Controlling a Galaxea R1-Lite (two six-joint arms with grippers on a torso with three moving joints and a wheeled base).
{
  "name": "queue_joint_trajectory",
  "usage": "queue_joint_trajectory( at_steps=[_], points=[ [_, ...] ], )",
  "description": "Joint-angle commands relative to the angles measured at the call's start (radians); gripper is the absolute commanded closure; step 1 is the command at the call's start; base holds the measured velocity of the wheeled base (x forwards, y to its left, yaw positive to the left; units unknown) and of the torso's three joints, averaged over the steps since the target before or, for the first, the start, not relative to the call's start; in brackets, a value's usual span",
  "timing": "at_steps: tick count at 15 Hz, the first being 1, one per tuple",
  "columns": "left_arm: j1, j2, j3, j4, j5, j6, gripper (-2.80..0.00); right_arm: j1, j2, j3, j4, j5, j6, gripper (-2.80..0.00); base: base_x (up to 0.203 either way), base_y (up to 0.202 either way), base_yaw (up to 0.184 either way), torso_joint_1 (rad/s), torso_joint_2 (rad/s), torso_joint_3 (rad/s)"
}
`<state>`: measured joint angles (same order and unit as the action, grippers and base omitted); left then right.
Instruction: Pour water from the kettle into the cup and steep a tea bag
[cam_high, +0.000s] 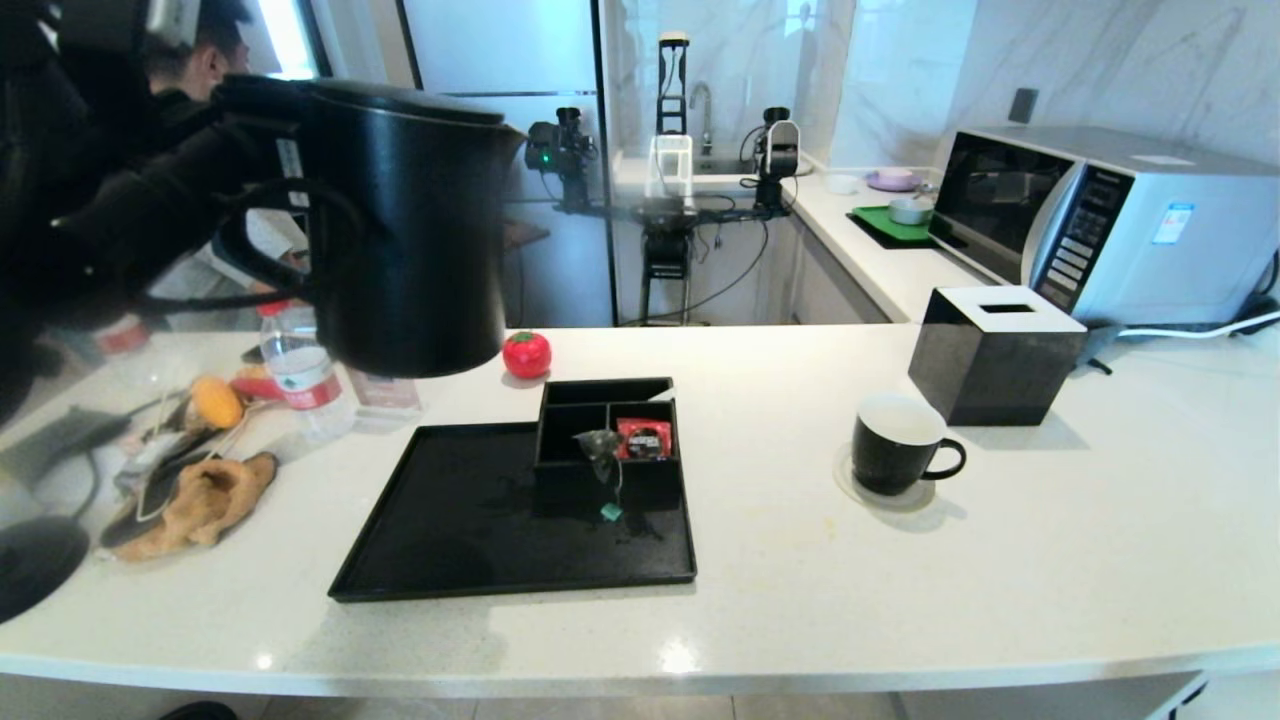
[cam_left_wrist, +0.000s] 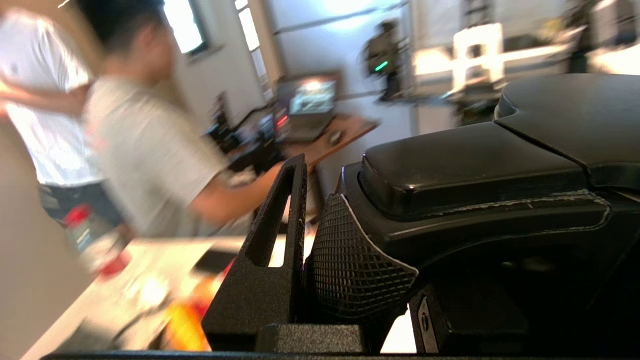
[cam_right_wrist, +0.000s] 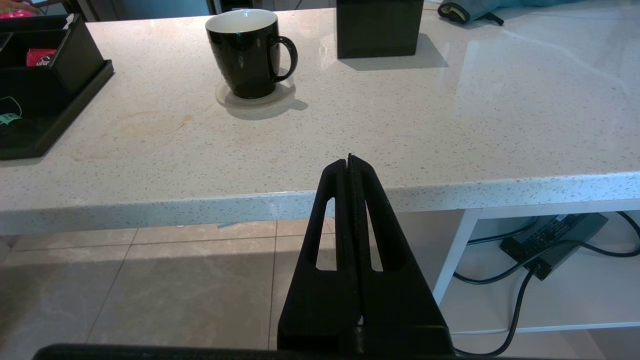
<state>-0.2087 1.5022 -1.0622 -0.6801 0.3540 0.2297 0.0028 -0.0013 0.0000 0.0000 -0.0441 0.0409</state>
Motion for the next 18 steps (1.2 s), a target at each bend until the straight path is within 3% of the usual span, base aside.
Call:
queue_joint_trajectory(
  at_steps=[1,4,10,15,18],
  points=[
    [0.043,-0.043,0.120,-0.059,-0.007,-0.004,0.00,0.000,0.001,0.000,0.000,0.000,0.001,0.00,0.000,0.000,0.000,0.000,0.00,0.000],
    [0.104,-0.051,0.316,-0.222,-0.042,-0.021,0.00,0.000,0.001,0.000,0.000,0.000,0.001,0.00,0.000,0.000,0.000,0.000,0.00,0.000],
    [0.116,0.016,0.661,-0.541,-0.057,-0.064,0.00,0.000,0.001,0.000,0.000,0.000,0.001,0.00,0.000,0.000,0.000,0.000,0.00,0.000],
    [0.116,0.230,0.730,-0.818,-0.057,-0.066,0.00,0.000,0.001,0.000,0.000,0.000,0.001,0.00,0.000,0.000,0.000,0.000,0.00,0.000],
    [0.116,0.335,0.720,-0.887,-0.058,-0.090,0.00,0.000,0.001,0.000,0.000,0.000,0.001,0.00,0.000,0.000,0.000,0.000,0.00,0.000]
  ],
)
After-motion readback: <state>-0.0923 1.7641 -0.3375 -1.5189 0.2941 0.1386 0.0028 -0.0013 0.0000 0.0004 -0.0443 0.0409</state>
